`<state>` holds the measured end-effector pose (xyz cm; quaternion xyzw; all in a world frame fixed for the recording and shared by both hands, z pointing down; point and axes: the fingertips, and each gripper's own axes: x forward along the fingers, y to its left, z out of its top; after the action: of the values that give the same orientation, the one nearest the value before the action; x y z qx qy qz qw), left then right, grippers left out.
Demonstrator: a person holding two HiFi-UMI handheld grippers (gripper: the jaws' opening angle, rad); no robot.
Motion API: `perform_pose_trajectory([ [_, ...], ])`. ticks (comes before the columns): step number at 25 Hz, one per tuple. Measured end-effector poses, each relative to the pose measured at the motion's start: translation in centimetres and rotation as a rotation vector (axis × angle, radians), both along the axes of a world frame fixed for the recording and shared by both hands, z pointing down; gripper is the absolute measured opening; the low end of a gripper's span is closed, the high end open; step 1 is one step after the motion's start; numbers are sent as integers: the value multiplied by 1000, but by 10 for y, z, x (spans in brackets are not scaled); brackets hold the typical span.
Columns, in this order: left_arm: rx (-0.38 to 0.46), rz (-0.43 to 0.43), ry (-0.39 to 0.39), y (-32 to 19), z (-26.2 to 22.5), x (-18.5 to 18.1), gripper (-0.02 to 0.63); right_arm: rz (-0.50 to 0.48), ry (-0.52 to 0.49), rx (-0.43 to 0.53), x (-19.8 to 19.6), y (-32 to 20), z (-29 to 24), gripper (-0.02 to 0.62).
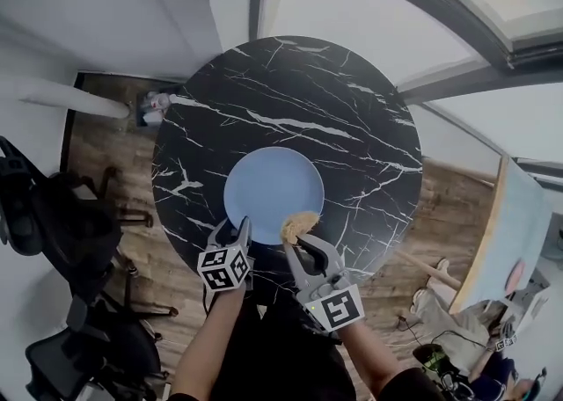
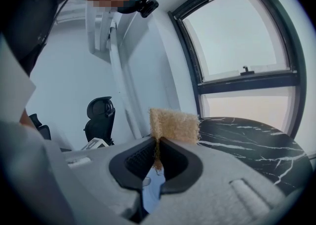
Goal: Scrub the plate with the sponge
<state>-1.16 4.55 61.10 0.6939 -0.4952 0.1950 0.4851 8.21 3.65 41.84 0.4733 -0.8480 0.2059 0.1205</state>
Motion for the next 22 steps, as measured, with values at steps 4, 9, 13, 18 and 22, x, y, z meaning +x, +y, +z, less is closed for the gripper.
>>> perform_pose_trajectory([
  [4, -21, 4, -17, 1, 9, 0, 135, -8, 6, -10, 2, -4, 6, 21],
  [9, -12, 4, -10, 1, 11, -2, 96, -18, 5, -32, 0, -5, 11, 21],
  [13, -1, 49, -13, 7, 10, -1, 96, -42, 33, -33, -6, -3, 19, 21],
  [18, -27, 103, 20, 25, 9, -2, 62, -87, 98, -65, -16, 8, 38, 21],
  [22, -40, 169, 30, 43, 9, -6, 50, -118, 137, -134, -24, 22, 64, 21],
])
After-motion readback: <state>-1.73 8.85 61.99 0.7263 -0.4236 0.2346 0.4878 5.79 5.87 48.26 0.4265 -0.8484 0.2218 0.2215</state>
